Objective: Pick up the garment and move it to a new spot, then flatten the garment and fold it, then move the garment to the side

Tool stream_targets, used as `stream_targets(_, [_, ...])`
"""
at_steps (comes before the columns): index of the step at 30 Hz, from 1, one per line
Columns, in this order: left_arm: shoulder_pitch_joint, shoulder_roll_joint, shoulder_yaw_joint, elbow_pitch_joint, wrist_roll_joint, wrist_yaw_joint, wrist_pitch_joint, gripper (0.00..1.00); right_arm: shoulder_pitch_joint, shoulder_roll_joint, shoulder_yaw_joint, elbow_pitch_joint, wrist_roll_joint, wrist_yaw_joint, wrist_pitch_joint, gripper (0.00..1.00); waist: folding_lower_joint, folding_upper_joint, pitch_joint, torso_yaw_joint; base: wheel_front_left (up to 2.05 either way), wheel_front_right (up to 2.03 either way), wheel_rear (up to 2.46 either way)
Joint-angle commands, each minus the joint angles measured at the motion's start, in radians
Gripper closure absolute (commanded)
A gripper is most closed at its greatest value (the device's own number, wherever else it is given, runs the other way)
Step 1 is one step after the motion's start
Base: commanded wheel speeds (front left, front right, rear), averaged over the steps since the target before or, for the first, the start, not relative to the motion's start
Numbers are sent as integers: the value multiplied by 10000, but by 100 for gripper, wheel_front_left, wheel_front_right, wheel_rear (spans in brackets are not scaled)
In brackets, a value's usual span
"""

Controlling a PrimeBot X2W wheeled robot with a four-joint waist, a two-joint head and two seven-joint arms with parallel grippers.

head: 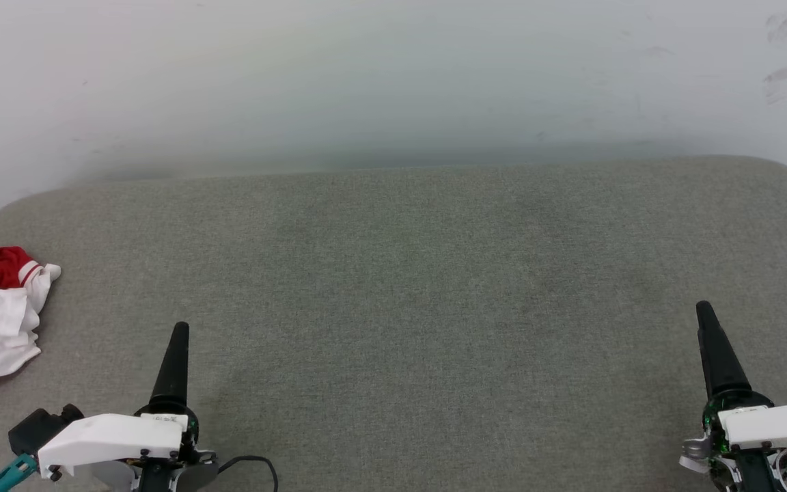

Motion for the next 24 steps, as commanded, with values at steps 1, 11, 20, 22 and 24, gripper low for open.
stream_targets(1, [-51, 17, -92, -365, 544, 133, -130, 0, -41, -10, 57, -366, -592, 2, -131, 0, 0, -1, 3, 2, 0, 0, 0])
stream_targets(11, [233, 21, -435, -833, 2961, 741, -523, 0, 129, -9, 511, -1096, -3256, 2, -523, 0, 0, -1, 17, 0, 0, 0, 0])
stream_targets(20, [434, 23, -672, -1043, 4512, 1106, -803, 0, 313, -7, 704, -1260, -4813, 3, -806, 0, 0, -1, 16, 9, 0, 0, 0])
stream_targets(22, [488, 24, -757, -1132, 4951, 1191, -905, 0, 388, -7, 714, -1220, -5288, 3, -908, 0, 0, -1, 13, 17, 0, 0, 0])
stream_targets(24, [502, 24, -789, -1156, 5092, 1202, -938, 0, 409, -7, 710, -1205, -5437, 3, -944, 0, 0, -1, 11, 20, 0, 0, 0])
